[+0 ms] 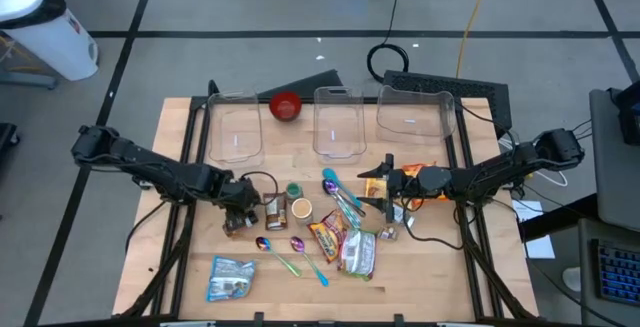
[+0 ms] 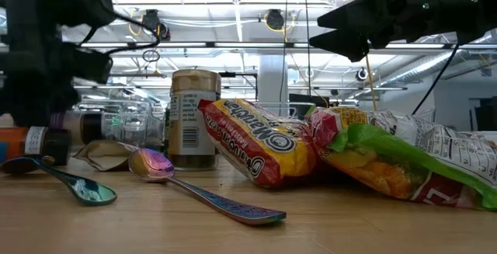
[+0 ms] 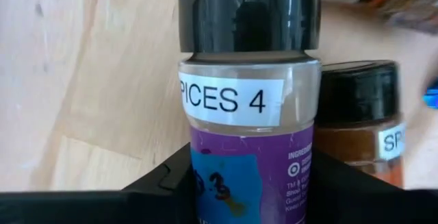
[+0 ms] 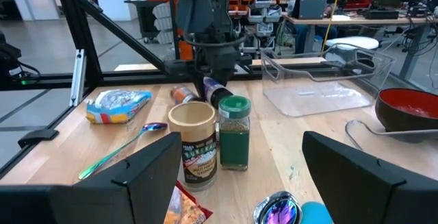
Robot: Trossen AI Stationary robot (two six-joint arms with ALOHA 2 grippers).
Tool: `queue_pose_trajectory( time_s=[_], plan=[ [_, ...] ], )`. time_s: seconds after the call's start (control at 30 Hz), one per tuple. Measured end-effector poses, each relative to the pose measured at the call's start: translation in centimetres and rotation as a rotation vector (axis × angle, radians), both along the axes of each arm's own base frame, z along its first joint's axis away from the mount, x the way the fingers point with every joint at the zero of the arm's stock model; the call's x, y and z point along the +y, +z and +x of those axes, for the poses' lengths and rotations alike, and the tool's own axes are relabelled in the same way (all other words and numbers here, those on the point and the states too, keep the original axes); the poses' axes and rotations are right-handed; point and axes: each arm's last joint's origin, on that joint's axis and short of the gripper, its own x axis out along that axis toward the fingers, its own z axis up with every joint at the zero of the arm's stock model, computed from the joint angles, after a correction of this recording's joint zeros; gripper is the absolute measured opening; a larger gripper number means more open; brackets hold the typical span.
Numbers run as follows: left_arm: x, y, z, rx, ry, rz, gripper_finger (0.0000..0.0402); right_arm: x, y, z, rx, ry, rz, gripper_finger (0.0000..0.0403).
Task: Pick & Place Food Item
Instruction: Put the violet seasoning bottle into the left transparent bin
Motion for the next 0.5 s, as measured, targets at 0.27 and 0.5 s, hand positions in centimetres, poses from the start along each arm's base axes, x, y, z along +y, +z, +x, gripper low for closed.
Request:
queue_pose_trajectory(
  time_s=[0.27,0.5],
  plan=[
    [-0.2,4.3,1.8,-0.079,-0.106,0.073,0.0181,0.0,0.5,0.0,-0.049,0.0,0.009,0.0295],
    [-0.3,7.8,3.5,-0.222,-0.211,0.181,0.0181,0.0,1.1,0.0,-0.112,0.0,0.02,0.0295]
  ],
)
